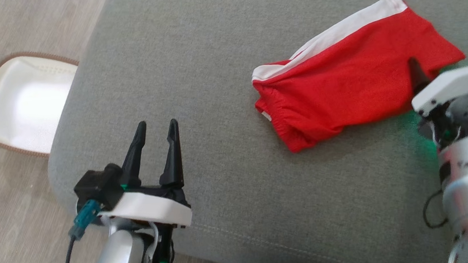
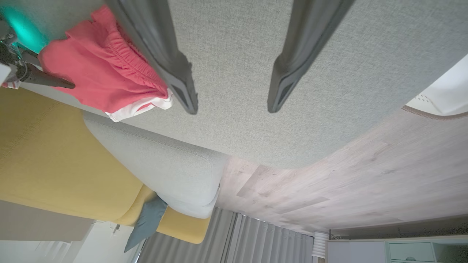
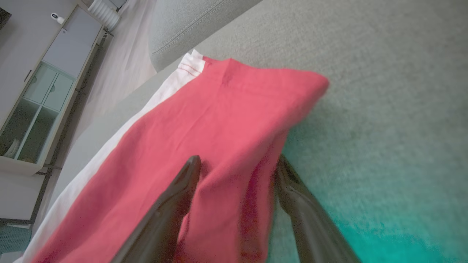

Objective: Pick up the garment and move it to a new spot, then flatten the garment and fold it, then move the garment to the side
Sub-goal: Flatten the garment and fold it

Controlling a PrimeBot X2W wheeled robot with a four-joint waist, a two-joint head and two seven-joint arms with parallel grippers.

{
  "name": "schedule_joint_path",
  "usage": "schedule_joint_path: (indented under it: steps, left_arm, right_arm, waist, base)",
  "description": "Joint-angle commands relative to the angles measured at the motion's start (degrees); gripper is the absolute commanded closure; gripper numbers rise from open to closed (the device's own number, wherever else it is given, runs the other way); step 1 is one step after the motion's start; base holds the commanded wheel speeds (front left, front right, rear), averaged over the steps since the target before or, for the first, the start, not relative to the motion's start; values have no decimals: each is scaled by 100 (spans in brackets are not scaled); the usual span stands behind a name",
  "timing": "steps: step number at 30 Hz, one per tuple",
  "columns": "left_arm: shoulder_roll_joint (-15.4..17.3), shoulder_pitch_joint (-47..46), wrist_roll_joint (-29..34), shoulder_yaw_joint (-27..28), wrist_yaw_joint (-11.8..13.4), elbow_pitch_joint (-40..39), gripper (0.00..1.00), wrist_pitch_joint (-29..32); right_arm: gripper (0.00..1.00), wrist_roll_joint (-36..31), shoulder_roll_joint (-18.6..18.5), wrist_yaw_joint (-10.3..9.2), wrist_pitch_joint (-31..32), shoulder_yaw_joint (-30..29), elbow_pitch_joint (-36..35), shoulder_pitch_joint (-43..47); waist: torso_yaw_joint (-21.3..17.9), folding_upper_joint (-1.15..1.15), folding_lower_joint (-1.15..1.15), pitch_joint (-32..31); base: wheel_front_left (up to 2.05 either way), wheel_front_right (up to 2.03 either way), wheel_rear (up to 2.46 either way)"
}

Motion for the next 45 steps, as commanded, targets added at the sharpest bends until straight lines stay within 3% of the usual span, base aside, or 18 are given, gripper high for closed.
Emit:
schedule_joint_path:
  steps: [1,11,12,14,23,31,45]
  left_arm:
    - [15,-245,-35,126,29,-232,0,-35]
    - [15,-465,-212,0,88,-245,0,-35]
    - [15,-478,-218,5,93,-242,0,-35]
    - [15,-488,-224,18,107,-226,0,-35]
    - [15,-445,-156,64,93,-122,0,-35]
    - [15,-258,17,204,33,-56,0,-35]
    - [15,197,133,310,30,-51,0,-35]
  right_arm:
    - [0,-224,26,-4,12,-19,15,-227]
    - [0,-1229,27,-4,244,-921,696,-1074]
    - [8,-1243,27,-4,233,-970,763,-1144]
    - [100,-1272,27,-4,150,-1007,891,-1253]
    - [100,-408,27,-4,-734,-850,1547,-1371]
    - [100,733,27,-4,-1402,-168,1818,-904]
    - [100,2936,27,-4,-2139,1544,1196,726]
  waist:
    - [55,0,0,62]
    - [246,0,0,300]
    - [242,0,0,306]
    - [215,0,0,296]
    - [-172,0,0,-20]
    - [-702,0,0,-455]
    - [-1173,0,0,-1011]
  base:
    - [0,0,0]
    - [0,0,0]
    - [0,0,0]
    - [0,0,0]
    - [0,0,0]
    - [0,0,0]
    - [0,0,0]
